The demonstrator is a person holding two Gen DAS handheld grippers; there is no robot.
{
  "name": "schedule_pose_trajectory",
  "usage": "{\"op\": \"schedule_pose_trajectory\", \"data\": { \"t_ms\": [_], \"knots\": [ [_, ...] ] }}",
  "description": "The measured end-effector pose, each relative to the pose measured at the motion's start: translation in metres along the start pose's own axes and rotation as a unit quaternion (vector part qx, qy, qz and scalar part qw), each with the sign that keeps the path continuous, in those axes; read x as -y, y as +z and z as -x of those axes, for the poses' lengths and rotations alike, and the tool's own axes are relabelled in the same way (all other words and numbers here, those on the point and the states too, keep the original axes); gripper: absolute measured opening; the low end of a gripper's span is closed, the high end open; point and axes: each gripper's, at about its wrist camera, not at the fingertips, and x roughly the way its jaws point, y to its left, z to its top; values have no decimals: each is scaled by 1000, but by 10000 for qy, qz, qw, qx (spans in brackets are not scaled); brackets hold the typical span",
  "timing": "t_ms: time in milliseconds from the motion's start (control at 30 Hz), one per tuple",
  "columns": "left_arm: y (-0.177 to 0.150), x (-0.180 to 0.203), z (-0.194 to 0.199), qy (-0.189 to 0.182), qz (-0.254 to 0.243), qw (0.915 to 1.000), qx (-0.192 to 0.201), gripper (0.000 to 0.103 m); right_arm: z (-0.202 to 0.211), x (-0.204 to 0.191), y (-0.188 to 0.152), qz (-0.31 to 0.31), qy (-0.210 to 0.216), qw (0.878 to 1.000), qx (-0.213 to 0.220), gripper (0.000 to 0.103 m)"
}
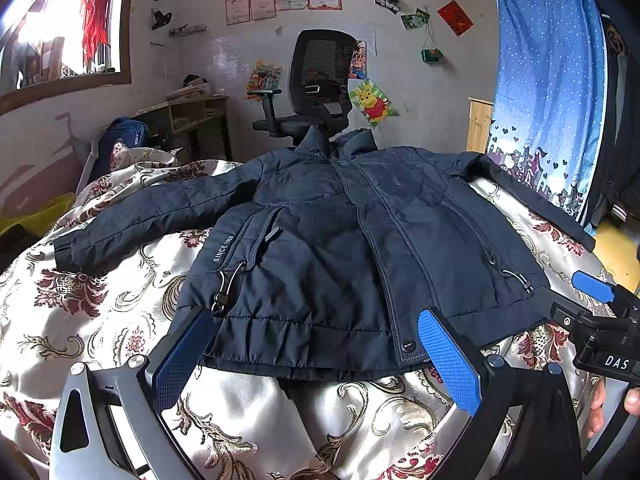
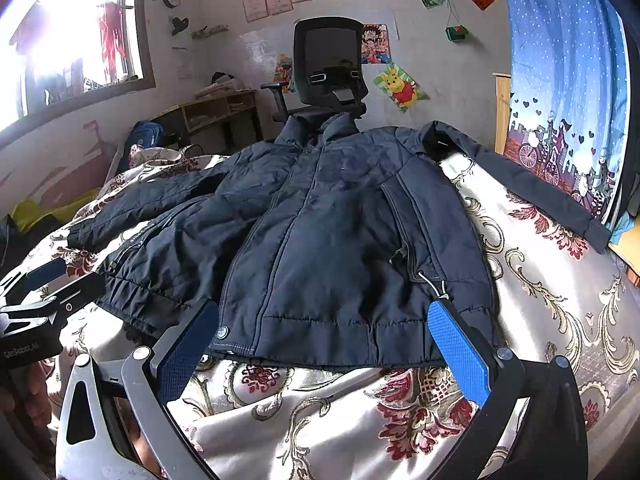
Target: Fold large clothes
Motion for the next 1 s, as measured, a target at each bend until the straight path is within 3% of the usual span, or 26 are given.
{"op": "schedule_pose_trajectory", "data": {
  "t_ms": [1000],
  "knots": [
    [0, 0, 0, 3, -4, 10000, 2, 103, -1, -1, -3, -20, 6, 10000, -37, 102]
  ]
}}
